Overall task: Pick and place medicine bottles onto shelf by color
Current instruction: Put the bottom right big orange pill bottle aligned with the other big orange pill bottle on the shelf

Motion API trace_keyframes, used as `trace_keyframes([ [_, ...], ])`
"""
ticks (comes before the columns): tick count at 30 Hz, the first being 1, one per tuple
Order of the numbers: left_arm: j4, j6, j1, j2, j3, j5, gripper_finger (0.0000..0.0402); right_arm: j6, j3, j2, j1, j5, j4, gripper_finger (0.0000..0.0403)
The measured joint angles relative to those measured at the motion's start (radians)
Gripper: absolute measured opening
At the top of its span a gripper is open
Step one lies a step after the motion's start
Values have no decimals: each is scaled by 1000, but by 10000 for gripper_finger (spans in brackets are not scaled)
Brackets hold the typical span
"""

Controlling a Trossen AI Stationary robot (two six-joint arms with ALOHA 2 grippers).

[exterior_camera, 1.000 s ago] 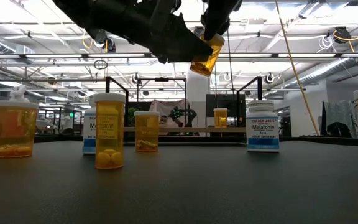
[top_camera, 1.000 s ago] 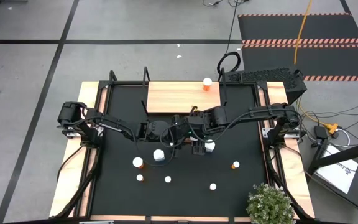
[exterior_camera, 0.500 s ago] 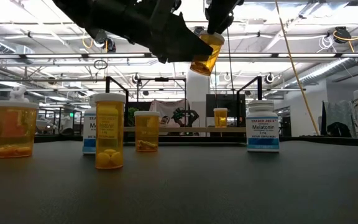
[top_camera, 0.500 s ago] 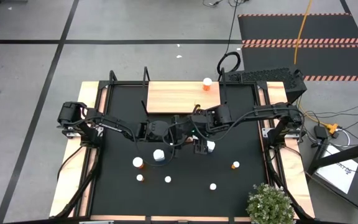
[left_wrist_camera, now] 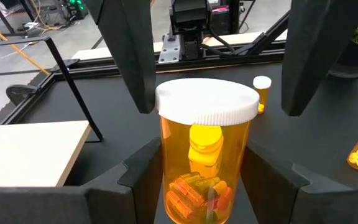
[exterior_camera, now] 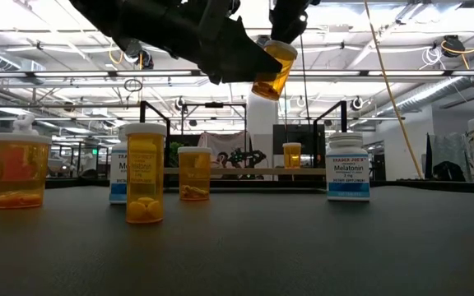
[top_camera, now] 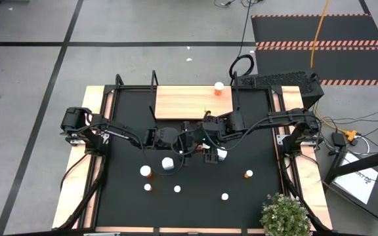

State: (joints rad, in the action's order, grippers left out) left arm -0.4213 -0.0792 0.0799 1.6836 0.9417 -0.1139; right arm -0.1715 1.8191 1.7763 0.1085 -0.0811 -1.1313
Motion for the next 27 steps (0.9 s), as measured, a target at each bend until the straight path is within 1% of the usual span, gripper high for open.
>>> trace_keyframes([
  [6, 0, 3, 0, 0, 0, 0, 195, 2, -35, 1, 0, 3, 4, 260],
  [17, -4, 2, 1, 0, 0, 1, 195, 1, -63, 1, 2, -2, 32, 218],
  [20, -4, 3, 0, 0, 0, 1, 195, -5, -63, 1, 3, -20, 46, 218],
  [27, -3, 3, 0, 0, 0, 0, 195, 3, -63, 1, 3, -22, 59, 232],
])
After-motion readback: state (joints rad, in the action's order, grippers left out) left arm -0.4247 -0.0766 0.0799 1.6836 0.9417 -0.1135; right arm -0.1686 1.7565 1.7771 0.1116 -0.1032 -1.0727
